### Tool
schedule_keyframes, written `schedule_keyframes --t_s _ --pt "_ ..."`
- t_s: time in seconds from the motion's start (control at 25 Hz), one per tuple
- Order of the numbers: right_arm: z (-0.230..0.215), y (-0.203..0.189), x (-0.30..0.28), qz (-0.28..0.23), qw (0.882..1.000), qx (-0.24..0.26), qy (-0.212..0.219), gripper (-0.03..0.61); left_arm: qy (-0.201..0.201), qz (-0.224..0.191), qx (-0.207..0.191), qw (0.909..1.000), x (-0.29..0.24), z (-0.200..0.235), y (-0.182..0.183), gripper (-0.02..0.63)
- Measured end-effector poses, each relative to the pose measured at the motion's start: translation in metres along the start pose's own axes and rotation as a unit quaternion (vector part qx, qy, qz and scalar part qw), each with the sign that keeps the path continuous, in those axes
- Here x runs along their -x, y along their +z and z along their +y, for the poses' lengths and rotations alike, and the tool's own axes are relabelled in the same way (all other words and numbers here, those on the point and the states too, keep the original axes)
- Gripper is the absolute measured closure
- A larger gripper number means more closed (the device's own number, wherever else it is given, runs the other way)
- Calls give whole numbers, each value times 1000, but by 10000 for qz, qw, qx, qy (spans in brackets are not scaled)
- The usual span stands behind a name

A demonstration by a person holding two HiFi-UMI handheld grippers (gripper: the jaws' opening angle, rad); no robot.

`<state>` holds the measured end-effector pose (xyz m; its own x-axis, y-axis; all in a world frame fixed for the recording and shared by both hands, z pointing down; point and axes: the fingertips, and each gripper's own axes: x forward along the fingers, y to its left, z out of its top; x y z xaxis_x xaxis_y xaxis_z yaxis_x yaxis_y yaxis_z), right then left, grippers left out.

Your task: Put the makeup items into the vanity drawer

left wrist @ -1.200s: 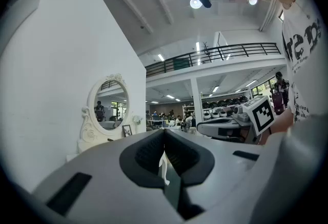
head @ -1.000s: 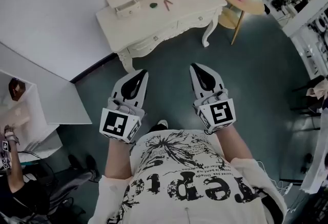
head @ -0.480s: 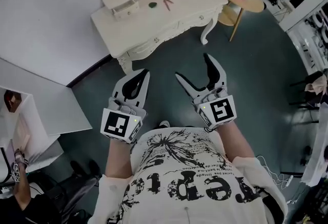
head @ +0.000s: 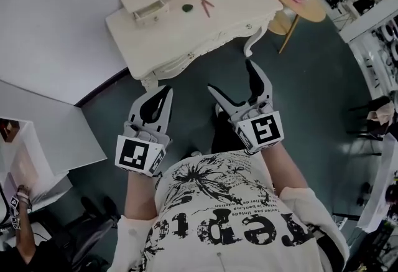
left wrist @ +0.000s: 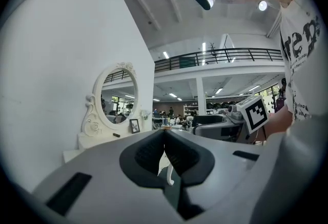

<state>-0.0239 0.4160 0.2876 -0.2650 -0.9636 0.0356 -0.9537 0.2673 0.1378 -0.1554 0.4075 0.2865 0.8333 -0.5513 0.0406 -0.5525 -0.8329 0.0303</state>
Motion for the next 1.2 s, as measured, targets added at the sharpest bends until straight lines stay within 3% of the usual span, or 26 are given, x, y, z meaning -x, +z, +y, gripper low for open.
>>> schedule_keyframes --t_s 0.16,0.4,0.72,0.96,1.2 --pt "-35 -12 -49 -36 9994 -14 335 109 321 16 -66 9995 -44 26 -3 600" --pt "-124 -23 -153 76 9961 -145 864 110 939 79 -88 9955 -147 81 8 600" --pt "-217 -56 -282 388 9822 -235 1825 110 1786 201 -155 9836 -272 145 10 600" --pt "-240 -100 -350 980 9653 -189 2413 110 2277 349 88 9731 -321 187 -10 600" --pt "-240 -157 -408 1917 9455 -172 2625 129 2300 450 383 9714 -350 237 -39 600"
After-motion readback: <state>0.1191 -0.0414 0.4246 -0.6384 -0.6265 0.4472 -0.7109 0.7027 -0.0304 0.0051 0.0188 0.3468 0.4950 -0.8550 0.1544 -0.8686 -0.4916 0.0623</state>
